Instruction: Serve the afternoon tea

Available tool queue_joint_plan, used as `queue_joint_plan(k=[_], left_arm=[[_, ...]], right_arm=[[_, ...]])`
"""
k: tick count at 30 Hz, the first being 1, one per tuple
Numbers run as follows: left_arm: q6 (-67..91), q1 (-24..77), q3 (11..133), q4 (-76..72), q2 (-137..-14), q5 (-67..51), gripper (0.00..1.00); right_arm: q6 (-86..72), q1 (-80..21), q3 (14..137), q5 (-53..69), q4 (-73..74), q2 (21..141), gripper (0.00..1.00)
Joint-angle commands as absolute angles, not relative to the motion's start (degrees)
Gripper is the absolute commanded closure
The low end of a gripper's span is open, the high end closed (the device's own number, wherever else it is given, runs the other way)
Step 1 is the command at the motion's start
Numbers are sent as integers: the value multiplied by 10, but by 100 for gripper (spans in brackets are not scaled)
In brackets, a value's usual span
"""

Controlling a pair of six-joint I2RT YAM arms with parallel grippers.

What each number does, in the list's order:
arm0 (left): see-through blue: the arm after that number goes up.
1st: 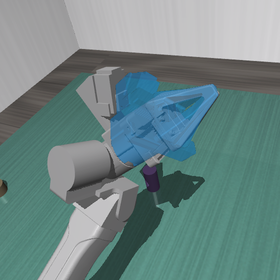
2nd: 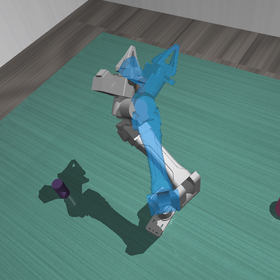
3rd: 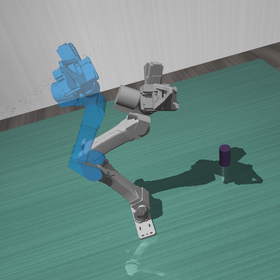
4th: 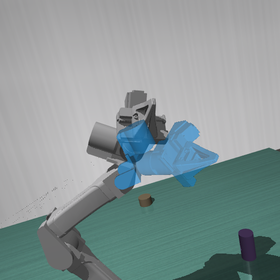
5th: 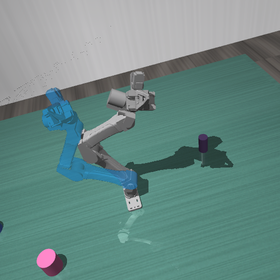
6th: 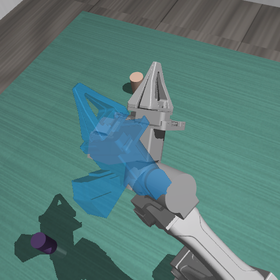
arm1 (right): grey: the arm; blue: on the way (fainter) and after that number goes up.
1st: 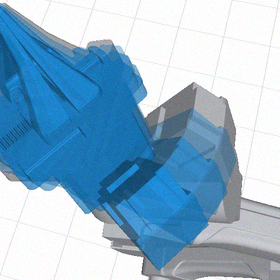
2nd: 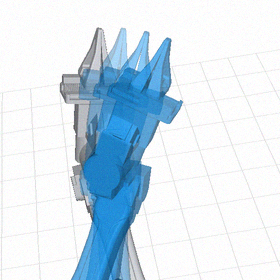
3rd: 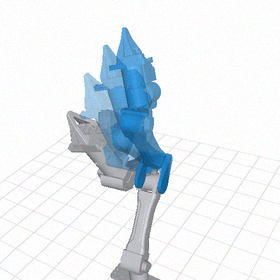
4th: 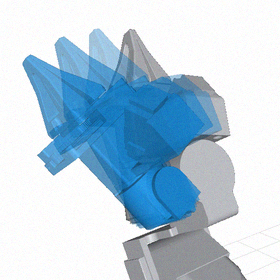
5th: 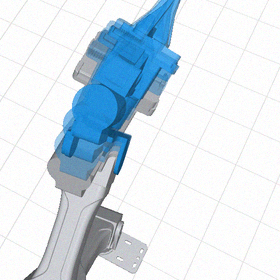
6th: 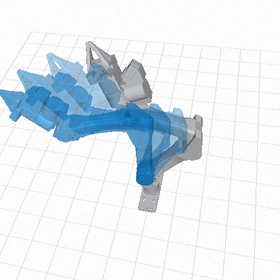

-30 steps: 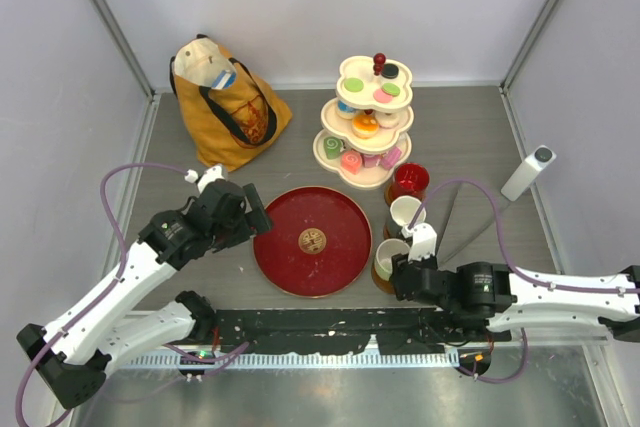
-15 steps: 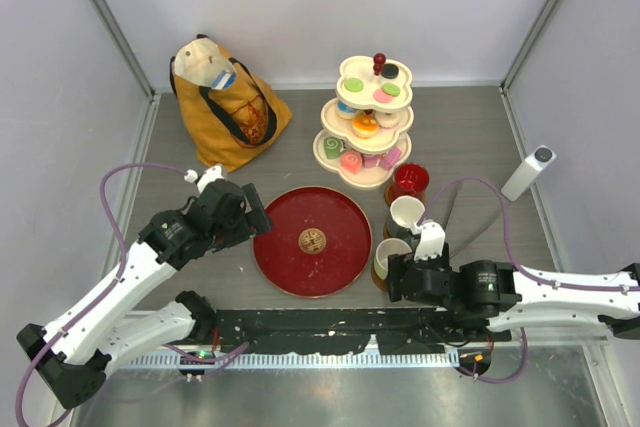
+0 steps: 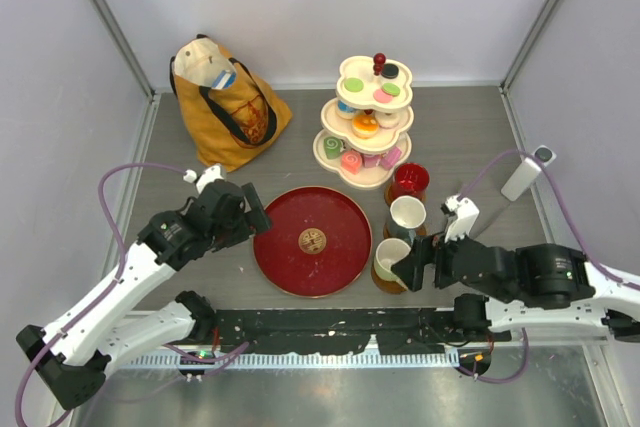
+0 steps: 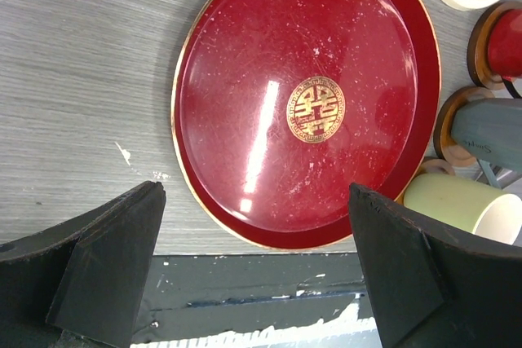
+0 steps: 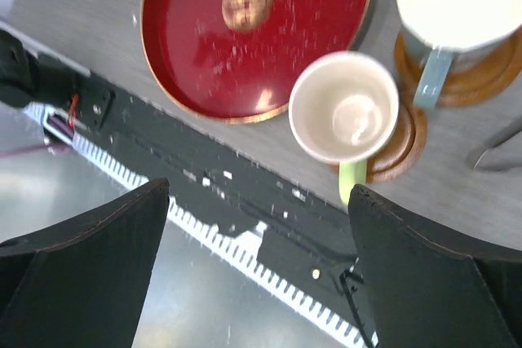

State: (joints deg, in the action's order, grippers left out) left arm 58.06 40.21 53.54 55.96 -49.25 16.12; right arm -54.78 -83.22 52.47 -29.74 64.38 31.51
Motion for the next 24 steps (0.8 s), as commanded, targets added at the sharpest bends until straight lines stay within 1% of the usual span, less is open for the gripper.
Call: queue_joint_plan(k=[1, 2, 3, 4, 5, 6, 7, 8, 9, 10, 11, 12, 13, 15, 18, 20, 22, 24], left_arm=[[573, 400, 524, 513, -500, 170, 0], [571, 400, 521, 503, -505, 166, 1], [569, 399, 519, 491, -513, 164, 0], [565, 398, 520, 486, -520, 163, 1], [561, 394, 524, 482, -528, 157, 0], [553, 389, 527, 479, -535, 152, 0], [548, 382, 532, 478, -541, 149, 0], [543, 374, 534, 479, -546, 148, 0], [539, 367, 536, 479, -548, 146, 0], [533, 357, 536, 478, -550, 144, 1], [528, 344, 530, 476, -548, 142, 0], [525, 330, 526, 471, -545, 139, 0], [519, 309, 511, 463, -541, 128, 0], [508, 260, 477, 436, -524, 93, 0], [501, 177, 430, 409, -487, 33, 0], [501, 155, 417, 412, -466, 36, 0], [505, 146, 415, 429, -451, 54, 0], [507, 144, 423, 452, -440, 76, 0]], right_arm=[[-465, -835, 631, -428, 604, 389, 4], [-448, -832, 648, -477, 600, 425, 4], [-434, -814, 685, -501, 596, 448, 3], [-388, -792, 701, -506, 572, 487, 1], [-365, -728, 735, -481, 536, 510, 1], [-311, -675, 749, -373, 515, 545, 1], [-293, -581, 753, -320, 463, 559, 1], [-275, -546, 752, -251, 444, 583, 1], [-269, -494, 758, -245, 421, 595, 1], [-267, -473, 764, -263, 416, 619, 1], [-266, -426, 776, -269, 409, 640, 0], [-270, -399, 778, -262, 401, 647, 0], [-279, -336, 776, -222, 385, 656, 0], [-292, -250, 742, -169, 326, 649, 0], [-292, -143, 661, -170, 259, 625, 0], [-291, -81, 630, -153, 252, 610, 0], [-282, -41, 595, -148, 250, 592, 0], [-268, -33, 564, -207, 244, 564, 0]])
